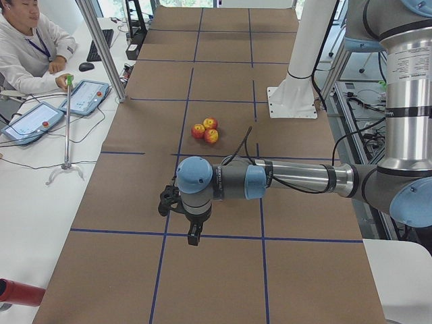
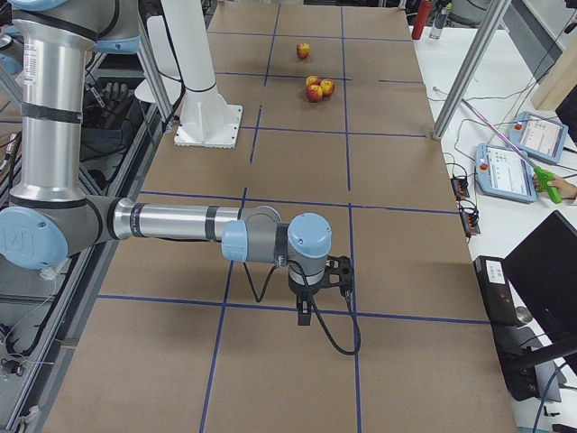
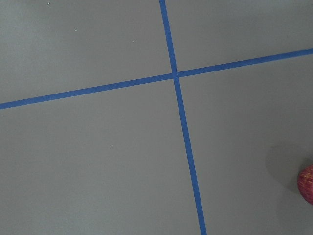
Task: Stack apples
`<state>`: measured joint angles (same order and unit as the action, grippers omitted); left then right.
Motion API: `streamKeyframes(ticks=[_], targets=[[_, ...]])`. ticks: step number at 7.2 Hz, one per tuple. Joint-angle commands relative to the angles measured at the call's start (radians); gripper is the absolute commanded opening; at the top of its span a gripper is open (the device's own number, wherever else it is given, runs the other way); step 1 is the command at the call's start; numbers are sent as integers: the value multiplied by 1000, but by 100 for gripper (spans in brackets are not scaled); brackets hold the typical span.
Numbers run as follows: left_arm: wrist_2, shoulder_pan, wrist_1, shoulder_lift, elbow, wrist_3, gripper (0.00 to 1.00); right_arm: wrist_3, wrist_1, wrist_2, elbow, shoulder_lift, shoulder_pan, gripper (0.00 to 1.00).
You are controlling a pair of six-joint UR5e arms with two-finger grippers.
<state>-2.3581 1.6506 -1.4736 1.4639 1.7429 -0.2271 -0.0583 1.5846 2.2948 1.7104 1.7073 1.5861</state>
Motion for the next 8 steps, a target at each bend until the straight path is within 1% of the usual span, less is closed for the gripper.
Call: streamKeyframes(ticks=[1, 3, 5, 6, 7, 8], targets=[[3, 1, -1, -7, 6, 0, 100, 0, 0, 0, 0, 0, 0, 100], [8, -3, -1, 3, 4, -3, 100, 0, 0, 0, 0, 0, 0, 100], [-1, 5, -16, -25, 3, -3, 100, 0, 0, 0, 0, 0, 0, 100], [-1, 3, -52, -27, 22, -6, 100, 0, 0, 0, 0, 0, 0, 100], [-13, -11, -147, -27, 29, 2, 100, 0, 0, 0, 0, 0, 0, 100], [-89, -59, -166, -27, 35, 37, 100, 0, 0, 0, 0, 0, 0, 100]])
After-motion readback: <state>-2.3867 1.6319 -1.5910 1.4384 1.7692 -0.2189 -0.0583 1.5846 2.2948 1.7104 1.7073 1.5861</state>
